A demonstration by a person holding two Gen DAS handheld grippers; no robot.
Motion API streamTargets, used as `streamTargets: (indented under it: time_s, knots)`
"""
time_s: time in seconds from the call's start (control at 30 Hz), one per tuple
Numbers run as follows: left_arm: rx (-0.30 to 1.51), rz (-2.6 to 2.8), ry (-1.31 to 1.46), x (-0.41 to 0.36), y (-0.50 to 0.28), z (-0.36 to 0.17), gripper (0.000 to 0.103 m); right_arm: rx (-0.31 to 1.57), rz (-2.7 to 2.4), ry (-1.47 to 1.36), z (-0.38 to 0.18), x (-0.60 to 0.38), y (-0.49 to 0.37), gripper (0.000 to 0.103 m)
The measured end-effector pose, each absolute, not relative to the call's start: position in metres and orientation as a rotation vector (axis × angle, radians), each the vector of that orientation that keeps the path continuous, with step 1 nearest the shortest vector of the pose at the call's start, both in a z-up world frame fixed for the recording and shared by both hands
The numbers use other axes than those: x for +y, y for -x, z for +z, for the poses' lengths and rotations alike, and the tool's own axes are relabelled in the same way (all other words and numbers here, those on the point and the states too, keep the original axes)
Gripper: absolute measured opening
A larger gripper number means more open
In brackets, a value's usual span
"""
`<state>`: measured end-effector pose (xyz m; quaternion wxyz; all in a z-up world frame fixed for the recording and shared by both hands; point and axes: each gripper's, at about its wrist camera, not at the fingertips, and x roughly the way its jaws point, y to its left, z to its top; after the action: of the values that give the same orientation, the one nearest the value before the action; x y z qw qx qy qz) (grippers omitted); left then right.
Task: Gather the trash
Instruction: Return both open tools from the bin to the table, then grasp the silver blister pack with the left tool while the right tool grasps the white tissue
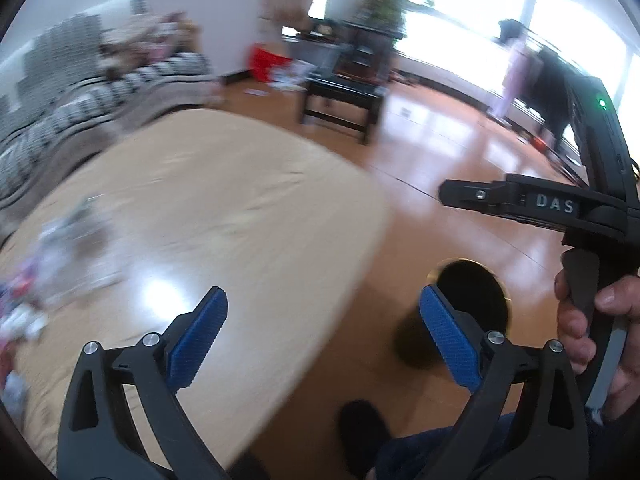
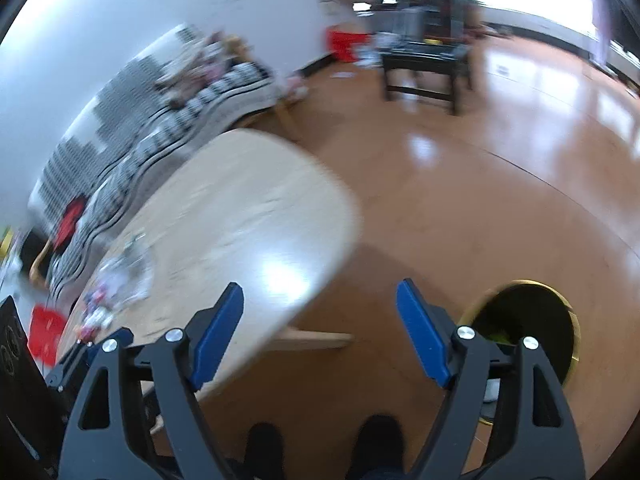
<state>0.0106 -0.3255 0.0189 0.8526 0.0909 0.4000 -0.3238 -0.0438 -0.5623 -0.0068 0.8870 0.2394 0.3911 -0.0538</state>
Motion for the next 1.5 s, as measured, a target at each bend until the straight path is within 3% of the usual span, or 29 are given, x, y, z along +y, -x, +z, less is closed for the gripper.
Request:
streamTargets:
  time_s: [0.33, 0.57, 1.1, 1.5]
  knots:
    - [0.801, -0.395, -0.093, -0.137, -0.024, 0.031, 0.095, 0.853, 0.171, -0.314, 0.021, -0.389, -0.032, 0.08]
    - [0.806, -0.283, -0.005, -0.054, -0.034, 0.025, 0.095, 0.878, 0.251, -0.254, 0.014, -0.305, -0.068, 0.082]
    - [0.865, -0.168, 0.023, 0.034, -0.048, -0.002, 0.095, 0.947, 0.353, -0.19, -0.021, -0.215, -0.127, 0.082]
    - [0.939, -0.14, -0.11, 0.054, -0.076, -0.049, 0.095, 1.034, 0.527, 0.03, -0.055, -0.114, -0.151, 0.082]
